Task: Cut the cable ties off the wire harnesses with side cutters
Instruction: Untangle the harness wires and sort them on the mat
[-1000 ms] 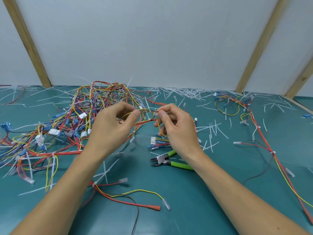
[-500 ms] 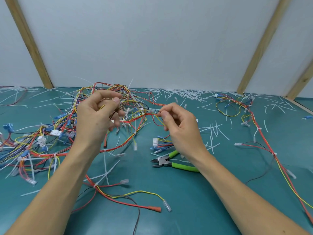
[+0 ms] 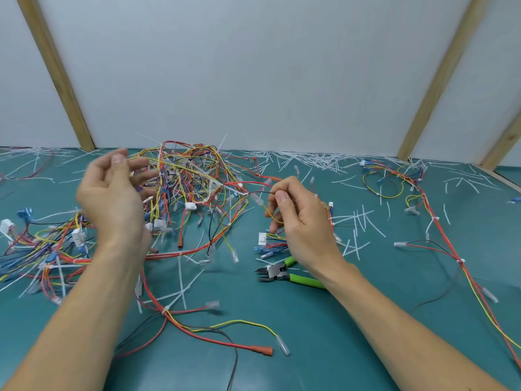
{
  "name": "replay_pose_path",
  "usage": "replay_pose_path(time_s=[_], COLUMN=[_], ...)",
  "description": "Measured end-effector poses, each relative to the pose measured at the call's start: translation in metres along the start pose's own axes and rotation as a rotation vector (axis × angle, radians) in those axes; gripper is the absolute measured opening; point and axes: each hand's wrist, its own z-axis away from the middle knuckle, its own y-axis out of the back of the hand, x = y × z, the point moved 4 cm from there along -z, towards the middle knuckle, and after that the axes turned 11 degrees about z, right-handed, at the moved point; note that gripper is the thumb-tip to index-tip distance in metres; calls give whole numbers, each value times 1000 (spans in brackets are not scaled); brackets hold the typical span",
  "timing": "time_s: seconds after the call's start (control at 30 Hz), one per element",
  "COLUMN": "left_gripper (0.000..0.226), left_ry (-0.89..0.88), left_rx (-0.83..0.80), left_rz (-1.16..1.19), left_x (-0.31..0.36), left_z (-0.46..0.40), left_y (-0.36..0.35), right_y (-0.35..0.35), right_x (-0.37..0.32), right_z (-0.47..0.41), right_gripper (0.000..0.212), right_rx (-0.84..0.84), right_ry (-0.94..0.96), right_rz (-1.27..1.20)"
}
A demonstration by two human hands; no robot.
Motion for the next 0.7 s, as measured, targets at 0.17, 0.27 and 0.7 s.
replay_pose_path(time_s=[0.17, 0.27, 0.7], left_gripper=[17, 15, 22], left_ry=[128, 143, -422], left_rx=[-128, -266, -1035], left_rz=[-126, -269, -751], left_x=[-12, -18, -19], left_z=[7, 11, 61], left_y=[-11, -15, -50], right_y=[4, 6, 3], right_x=[5, 3, -6], right_z=[-1, -1, 2], right_gripper=[20, 18, 25], right_rx=[11, -26, -171], right_ry=[-49, -70, -46], right_rz=[21, -50, 145])
